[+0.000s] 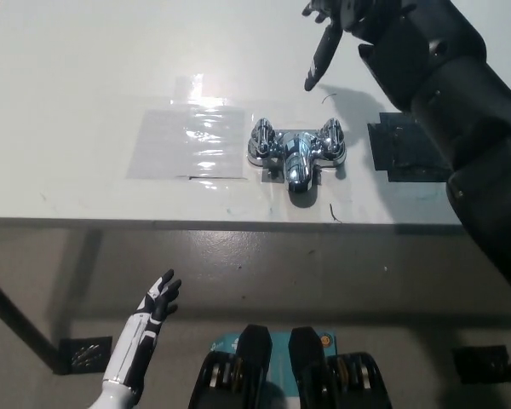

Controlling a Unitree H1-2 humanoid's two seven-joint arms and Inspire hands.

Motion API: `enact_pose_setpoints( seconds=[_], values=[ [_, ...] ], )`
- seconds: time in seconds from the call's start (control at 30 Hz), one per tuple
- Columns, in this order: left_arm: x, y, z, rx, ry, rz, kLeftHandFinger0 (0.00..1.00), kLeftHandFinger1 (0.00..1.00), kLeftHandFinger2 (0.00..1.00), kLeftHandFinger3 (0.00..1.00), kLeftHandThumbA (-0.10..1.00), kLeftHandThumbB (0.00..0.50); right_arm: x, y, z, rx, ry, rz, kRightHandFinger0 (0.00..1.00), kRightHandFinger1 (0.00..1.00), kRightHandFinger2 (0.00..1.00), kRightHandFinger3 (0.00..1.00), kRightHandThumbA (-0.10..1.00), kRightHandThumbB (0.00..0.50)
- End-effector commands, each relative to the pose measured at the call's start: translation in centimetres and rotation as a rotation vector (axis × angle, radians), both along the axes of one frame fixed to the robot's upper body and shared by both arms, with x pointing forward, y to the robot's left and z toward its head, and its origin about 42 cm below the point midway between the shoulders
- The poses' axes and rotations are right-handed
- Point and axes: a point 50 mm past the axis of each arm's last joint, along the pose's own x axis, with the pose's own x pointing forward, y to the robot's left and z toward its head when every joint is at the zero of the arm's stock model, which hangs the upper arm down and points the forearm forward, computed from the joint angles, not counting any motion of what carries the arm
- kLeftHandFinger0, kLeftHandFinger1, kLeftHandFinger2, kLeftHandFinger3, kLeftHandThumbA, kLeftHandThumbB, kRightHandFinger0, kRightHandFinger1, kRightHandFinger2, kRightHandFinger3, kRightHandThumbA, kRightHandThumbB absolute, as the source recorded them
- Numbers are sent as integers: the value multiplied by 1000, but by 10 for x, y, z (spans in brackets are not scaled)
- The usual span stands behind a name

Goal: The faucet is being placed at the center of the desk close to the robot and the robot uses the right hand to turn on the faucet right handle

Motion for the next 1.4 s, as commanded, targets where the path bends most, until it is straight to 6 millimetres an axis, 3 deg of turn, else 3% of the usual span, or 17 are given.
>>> enact_pose_setpoints(
  seconds=[0.0, 0.07, 0.33, 0.4, 0.5, 0.6, 0.67, 0.87, 1.1, 1.17, 1.37],
  values=[
    [4, -1, 15, 25, -84, -15, 1000, 1000, 1000, 1000, 1000, 169, -2, 10, 53, -33, -79, 70, 1000, 1000, 1000, 1000, 978, 101],
    [5, 0, 16, 28, -89, -15, 1000, 1000, 1000, 1000, 1000, 169, -2, 9, 53, -29, -53, 106, 1000, 1000, 1000, 1000, 1000, 55],
    [9, 2, 21, 16, -89, -16, 1000, 1000, 1000, 1000, 1000, 186, -3, 12, 47, -94, -50, 112, 1000, 1000, 1000, 1000, 1000, 51],
    [10, 3, 21, 24, -96, -13, 1000, 1000, 1000, 1000, 1000, 172, -3, 13, 45, -79, -34, 131, 1000, 1000, 1000, 1000, 1000, 21],
    [10, 2, 20, 18, -99, -14, 1000, 1000, 1000, 1000, 1000, 176, -2, 10, 39, 5, -2, 61, 1000, 1000, 1000, 1000, 1000, 90],
    [11, 2, 20, 21, -100, -16, 1000, 1000, 1000, 1000, 1000, 163, -2, 9, 33, 17, -4, 53, 1000, 1000, 1000, 1000, 1000, 122],
    [11, 3, 21, 19, -100, -17, 1000, 1000, 1000, 1000, 1000, 165, -2, 9, 29, 25, 13, 59, 1000, 1000, 1000, 1000, 1000, 103],
    [9, -2, 19, -2, -95, -20, 1000, 1000, 1000, 1000, 1000, 166, -2, 8, 20, -16, 28, 73, 1000, 1000, 1000, 1000, 1000, 128],
    [7, -2, 21, -1, -88, -16, 1000, 1000, 1000, 1000, 1000, 161, -2, 8, 11, 11, 81, 91, 1000, 1000, 1000, 1000, 1000, 80],
    [7, -3, 21, 0, -95, -14, 1000, 1000, 1000, 1000, 1000, 145, -2, 5, 6, 29, 102, 77, 1000, 1000, 1000, 1000, 1000, 47],
    [7, -1, 20, 0, -95, -8, 1000, 1000, 1000, 1000, 1000, 158, -1, 1, -8, 8, 69, 29, 1000, 1000, 1000, 1000, 1000, 68]
  ],
)
